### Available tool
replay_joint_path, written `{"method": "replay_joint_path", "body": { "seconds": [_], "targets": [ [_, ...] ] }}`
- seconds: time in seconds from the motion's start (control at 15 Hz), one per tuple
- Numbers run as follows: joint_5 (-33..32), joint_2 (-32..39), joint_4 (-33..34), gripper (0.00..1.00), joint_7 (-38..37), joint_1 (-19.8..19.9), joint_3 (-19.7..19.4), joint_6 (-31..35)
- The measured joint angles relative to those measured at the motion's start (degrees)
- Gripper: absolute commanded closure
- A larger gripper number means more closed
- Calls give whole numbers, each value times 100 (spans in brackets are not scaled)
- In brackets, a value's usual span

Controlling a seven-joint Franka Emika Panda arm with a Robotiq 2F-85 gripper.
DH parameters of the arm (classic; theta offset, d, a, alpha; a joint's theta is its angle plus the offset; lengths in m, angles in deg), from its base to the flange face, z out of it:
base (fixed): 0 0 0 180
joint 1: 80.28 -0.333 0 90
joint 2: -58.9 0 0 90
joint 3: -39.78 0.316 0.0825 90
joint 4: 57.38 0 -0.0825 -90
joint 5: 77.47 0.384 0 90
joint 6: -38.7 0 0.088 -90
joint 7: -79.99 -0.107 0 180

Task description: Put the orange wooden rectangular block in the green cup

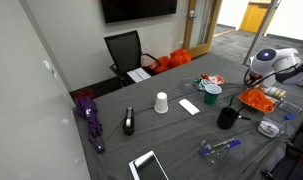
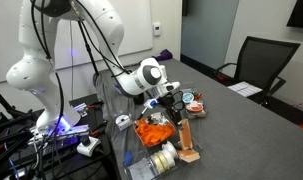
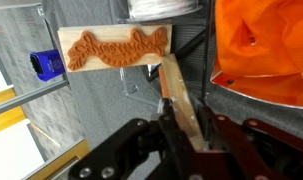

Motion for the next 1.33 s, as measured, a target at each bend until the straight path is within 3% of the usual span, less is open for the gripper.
{"method": "replay_joint_path", "body": {
  "seconds": [0.4, 0.87, 1.33],
  "targets": [
    [37, -101, -27, 93, 13, -3, 12, 17],
    [74, -797, -242, 93, 4, -26, 33, 169],
    [1040, -1332, -689, 93, 296, -12, 328, 311]
  ]
}}
